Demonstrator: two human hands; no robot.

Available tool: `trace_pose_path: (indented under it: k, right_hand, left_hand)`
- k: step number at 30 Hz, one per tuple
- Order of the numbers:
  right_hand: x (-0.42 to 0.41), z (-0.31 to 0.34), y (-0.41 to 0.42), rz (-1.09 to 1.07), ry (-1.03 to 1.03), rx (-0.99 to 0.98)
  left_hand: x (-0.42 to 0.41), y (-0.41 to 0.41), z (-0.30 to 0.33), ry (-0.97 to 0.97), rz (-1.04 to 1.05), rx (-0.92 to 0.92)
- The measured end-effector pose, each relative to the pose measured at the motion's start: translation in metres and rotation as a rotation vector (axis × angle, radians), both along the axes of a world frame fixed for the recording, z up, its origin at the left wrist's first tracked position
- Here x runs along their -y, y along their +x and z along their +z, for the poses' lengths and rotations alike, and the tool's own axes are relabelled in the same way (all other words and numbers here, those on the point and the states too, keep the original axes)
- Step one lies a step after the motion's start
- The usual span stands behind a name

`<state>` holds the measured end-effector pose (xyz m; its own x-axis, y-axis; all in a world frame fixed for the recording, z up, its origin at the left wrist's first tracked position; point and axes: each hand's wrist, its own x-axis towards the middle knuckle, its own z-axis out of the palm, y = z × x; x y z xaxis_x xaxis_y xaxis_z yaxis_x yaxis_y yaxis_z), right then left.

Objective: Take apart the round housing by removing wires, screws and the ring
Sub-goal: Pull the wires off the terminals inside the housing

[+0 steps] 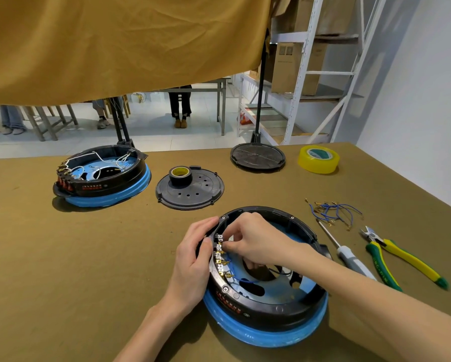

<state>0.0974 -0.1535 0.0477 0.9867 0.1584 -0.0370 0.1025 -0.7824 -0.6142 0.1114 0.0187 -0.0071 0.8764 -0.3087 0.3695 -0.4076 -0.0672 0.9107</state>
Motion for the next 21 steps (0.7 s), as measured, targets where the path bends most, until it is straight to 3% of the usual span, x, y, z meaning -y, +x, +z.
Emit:
trace_pose_path:
  k: [16, 19, 21]
  right_hand:
    - [0.006, -0.004, -0.008, -0.118, 0.078, 0.156]
    - [0.001, -0.005, -0.013, -0.045, 0.007, 0.137]
    - [0.004, -0.003, -0.009, -0.108, -0.025, 0.206]
  left_hand:
    - [-0.001, -0.001, -0.001, 0.008, -0.005, 0.002]
    - [0.0, 0.0, -0.001, 0.006, 0.002, 0.008]
    - [0.0, 0.0, -0.001, 0.002, -0.006, 0.001]
